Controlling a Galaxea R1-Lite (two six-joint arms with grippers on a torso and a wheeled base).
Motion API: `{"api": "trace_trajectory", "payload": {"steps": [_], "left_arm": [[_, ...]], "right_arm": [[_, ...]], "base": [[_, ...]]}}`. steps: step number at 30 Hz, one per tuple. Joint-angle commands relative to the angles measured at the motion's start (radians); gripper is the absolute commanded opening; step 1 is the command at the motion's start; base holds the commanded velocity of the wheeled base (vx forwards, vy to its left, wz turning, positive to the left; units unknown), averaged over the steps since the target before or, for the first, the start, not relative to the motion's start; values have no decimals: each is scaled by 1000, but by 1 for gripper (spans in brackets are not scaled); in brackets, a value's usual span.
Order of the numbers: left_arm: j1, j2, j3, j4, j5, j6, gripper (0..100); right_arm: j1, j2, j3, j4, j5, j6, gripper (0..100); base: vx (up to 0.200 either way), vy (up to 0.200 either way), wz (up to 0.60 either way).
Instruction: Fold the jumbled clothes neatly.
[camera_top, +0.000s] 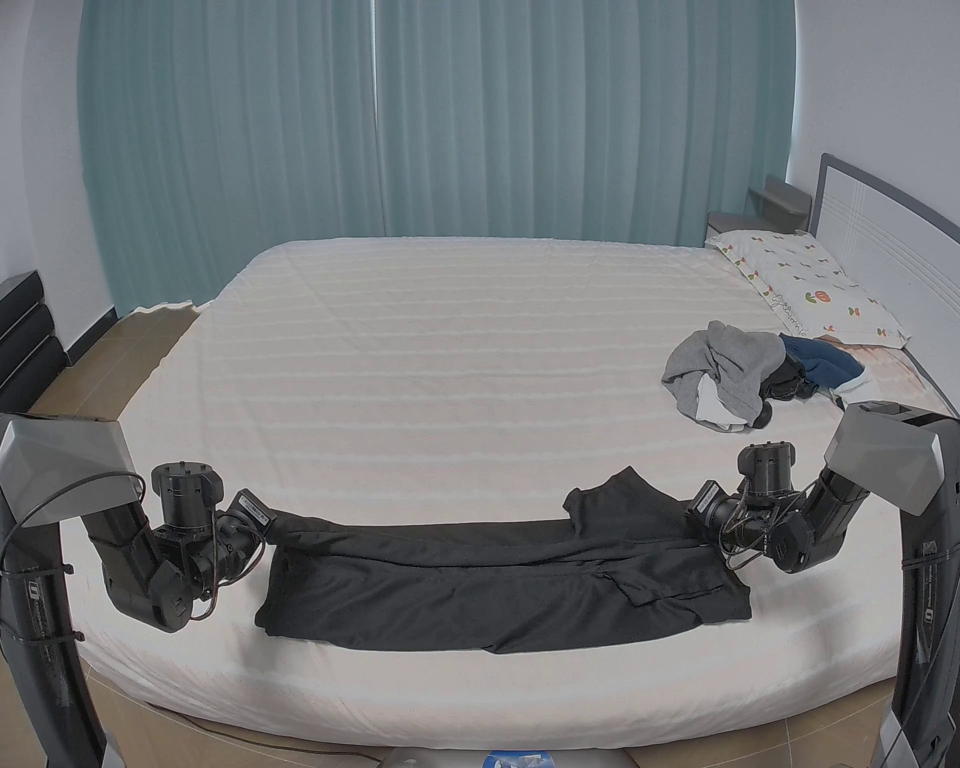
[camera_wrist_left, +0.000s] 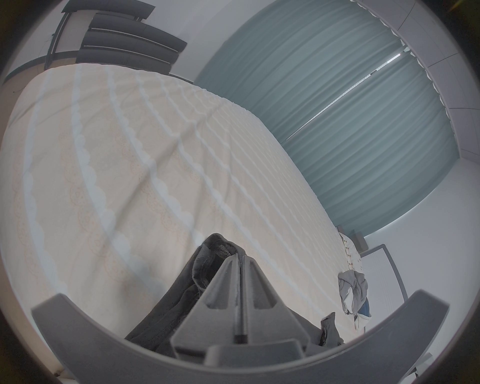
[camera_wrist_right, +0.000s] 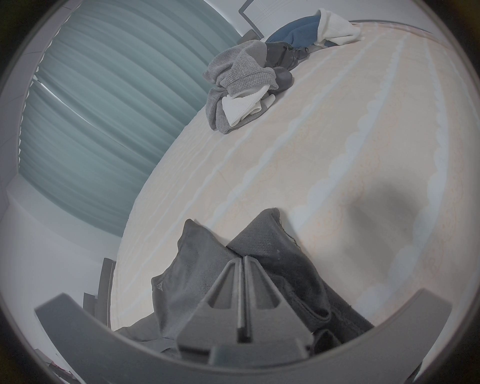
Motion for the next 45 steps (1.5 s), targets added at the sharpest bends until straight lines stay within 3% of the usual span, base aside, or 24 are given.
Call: {"api": "trace_trajectory", "payload": {"steps": [1, 16, 17, 30, 37, 38, 45], "left_arm": [[-1, -2, -1, 0, 8, 0, 0], [1, 1, -9, 0, 20, 0, 0], [1, 1, -7, 0, 18, 0, 0], [1, 4, -10, 0, 18, 0, 0], [1, 6, -10, 0, 18, -2, 0], [1, 6, -12, 0, 18, 0, 0], [6, 4, -14, 0, 18, -2, 0]], "right_arm": [[-3, 2, -5, -1, -1, 1, 0], [-12, -14, -1, -16, -1, 4, 0], [-18, -12, -1, -15, 1, 2, 100], [-30, 0, -13, -1, 82, 1, 100], [-29, 8, -22, 4, 85, -1, 100], [-29, 8, -22, 4, 85, -4, 0], [-40, -7, -18, -10, 80, -2, 0]], "base": [[0, 0, 0], [0, 0, 0], [0, 0, 0], [0, 0, 0], [0, 0, 0], [0, 0, 0], [0, 0, 0]]}}
